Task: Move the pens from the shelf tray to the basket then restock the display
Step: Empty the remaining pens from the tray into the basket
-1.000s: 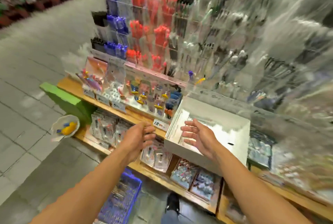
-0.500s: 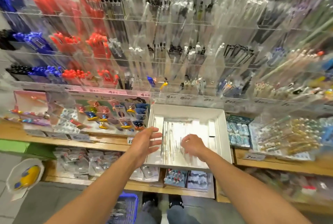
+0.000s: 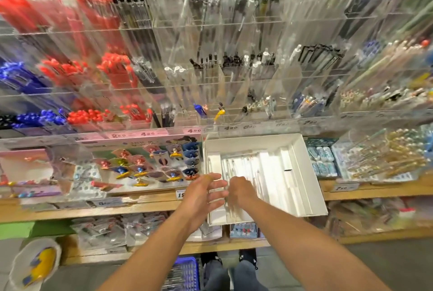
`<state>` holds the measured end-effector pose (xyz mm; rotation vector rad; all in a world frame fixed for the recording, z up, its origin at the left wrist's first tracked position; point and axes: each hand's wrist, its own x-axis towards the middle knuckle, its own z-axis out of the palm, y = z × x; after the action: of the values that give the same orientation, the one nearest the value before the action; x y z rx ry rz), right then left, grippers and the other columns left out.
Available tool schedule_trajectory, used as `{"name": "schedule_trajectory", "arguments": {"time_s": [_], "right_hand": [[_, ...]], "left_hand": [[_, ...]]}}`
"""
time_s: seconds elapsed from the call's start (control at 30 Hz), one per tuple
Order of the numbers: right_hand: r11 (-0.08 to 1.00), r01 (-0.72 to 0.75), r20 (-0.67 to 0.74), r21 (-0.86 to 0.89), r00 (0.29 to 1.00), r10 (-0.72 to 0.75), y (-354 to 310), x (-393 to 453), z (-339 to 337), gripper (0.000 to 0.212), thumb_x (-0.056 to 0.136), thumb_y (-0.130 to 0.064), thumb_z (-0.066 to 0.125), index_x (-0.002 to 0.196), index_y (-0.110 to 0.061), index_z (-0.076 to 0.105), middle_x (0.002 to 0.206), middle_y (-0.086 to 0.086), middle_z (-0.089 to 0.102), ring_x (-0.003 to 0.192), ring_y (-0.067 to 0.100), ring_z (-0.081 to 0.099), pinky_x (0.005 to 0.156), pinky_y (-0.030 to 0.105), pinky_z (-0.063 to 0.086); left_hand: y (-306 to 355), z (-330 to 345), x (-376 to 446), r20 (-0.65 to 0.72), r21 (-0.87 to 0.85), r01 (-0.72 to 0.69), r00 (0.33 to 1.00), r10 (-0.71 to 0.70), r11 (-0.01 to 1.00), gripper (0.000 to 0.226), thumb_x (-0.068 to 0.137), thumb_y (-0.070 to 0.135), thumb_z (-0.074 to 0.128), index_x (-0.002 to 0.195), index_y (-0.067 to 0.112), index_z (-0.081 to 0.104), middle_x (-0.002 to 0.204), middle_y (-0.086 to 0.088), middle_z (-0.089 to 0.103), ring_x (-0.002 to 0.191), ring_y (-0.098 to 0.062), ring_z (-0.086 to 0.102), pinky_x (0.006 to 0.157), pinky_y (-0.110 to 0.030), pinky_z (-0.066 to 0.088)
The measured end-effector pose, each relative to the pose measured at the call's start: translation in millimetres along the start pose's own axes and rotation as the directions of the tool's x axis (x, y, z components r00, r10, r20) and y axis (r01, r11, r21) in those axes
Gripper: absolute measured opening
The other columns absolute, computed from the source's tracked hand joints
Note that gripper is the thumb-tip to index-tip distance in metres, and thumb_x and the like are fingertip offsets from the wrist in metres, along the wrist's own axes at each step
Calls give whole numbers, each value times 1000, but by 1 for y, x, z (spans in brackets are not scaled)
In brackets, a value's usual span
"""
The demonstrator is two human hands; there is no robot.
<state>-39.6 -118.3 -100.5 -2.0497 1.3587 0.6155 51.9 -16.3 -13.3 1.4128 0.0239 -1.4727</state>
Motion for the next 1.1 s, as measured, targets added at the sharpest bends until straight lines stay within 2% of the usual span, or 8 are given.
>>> {"name": "schedule_trajectory", "arguments": {"time_s": [0.3, 0.4, 0.5, 0.63, 0.77, 0.83, 0.97, 1.1], "right_hand": [[999, -47, 8, -12, 999, 47, 11, -8, -1, 10, 87, -21, 63, 82, -16, 56, 82, 1, 61, 73, 19, 58, 60, 27, 43], [1000, 1, -62, 3, 998, -1, 26, -18, -27, 15, 91, -14, 53, 77, -14, 49, 76, 1, 54, 65, 18, 52, 57, 28, 41], [984, 177, -218, 13, 961, -170, 46, -38, -67, 10, 95, -19, 54, 96, -14, 61, 93, 2, 64, 73, 19, 58, 60, 28, 43], [831, 451, -210, 326, 892, -401, 52, -70, -117, 13, 93, -31, 62, 99, -22, 70, 77, -13, 62, 70, 9, 59, 62, 24, 43], [518, 451, -197, 727, 859, -472, 36, -70, -130, 8, 90, -20, 68, 98, -18, 67, 75, -6, 69, 63, 10, 63, 58, 21, 48], [493, 337, -112, 802, 896, -430, 37, -55, -124, 18, 88, -23, 71, 103, -14, 66, 80, 1, 72, 64, 13, 64, 57, 24, 48], [916, 88, 111, 392, 984, -143, 48, -21, -77, 17, 90, -25, 66, 91, -8, 69, 84, 6, 73, 67, 17, 70, 59, 30, 55], [984, 94, 194, -149, 979, -64, 50, -11, -22, 15, 84, -14, 63, 73, -14, 53, 72, 0, 59, 65, 20, 63, 59, 27, 51]], "left_hand": [[3, 6, -5, -27, 48, -10, 1000, 11, 999, 25, 104, 18, 41, 116, 9, 62, 106, -12, 72, 75, -19, 69, 76, -35, 55], [6, 13, -8, -67, 209, -90, 992, 106, 974, 22, 103, 17, 44, 112, 14, 64, 105, -7, 72, 82, -19, 68, 76, -32, 54], [9, 19, -8, -4, 485, -259, 955, 298, 835, 16, 101, 25, 52, 110, 23, 64, 109, 4, 70, 98, -11, 65, 84, -28, 53], [13, 31, -4, 145, 677, -437, 868, 474, 592, 16, 100, 30, 54, 113, 29, 64, 111, 15, 66, 103, 7, 58, 77, -7, 44], [7, 42, -4, 196, 604, -427, 898, 394, 673, 26, 103, 43, 43, 108, 28, 64, 85, 7, 70, 70, -6, 60, 66, -24, 49], [1, 41, -2, 107, 546, -402, 904, 414, 735, 31, 106, 38, 38, 105, 22, 65, 67, 4, 58, 52, -4, 46, 51, -20, 37], [-12, 31, -6, -88, 329, -289, 938, 334, 899, 34, 108, 30, 34, 105, 12, 63, 62, 3, 51, 44, -5, 34, 43, -20, 27], [-20, 19, -12, -175, 309, -237, 938, 300, 921, 35, 107, 33, 35, 105, 15, 64, 61, 6, 58, 45, -8, 37, 45, -22, 32]]}}
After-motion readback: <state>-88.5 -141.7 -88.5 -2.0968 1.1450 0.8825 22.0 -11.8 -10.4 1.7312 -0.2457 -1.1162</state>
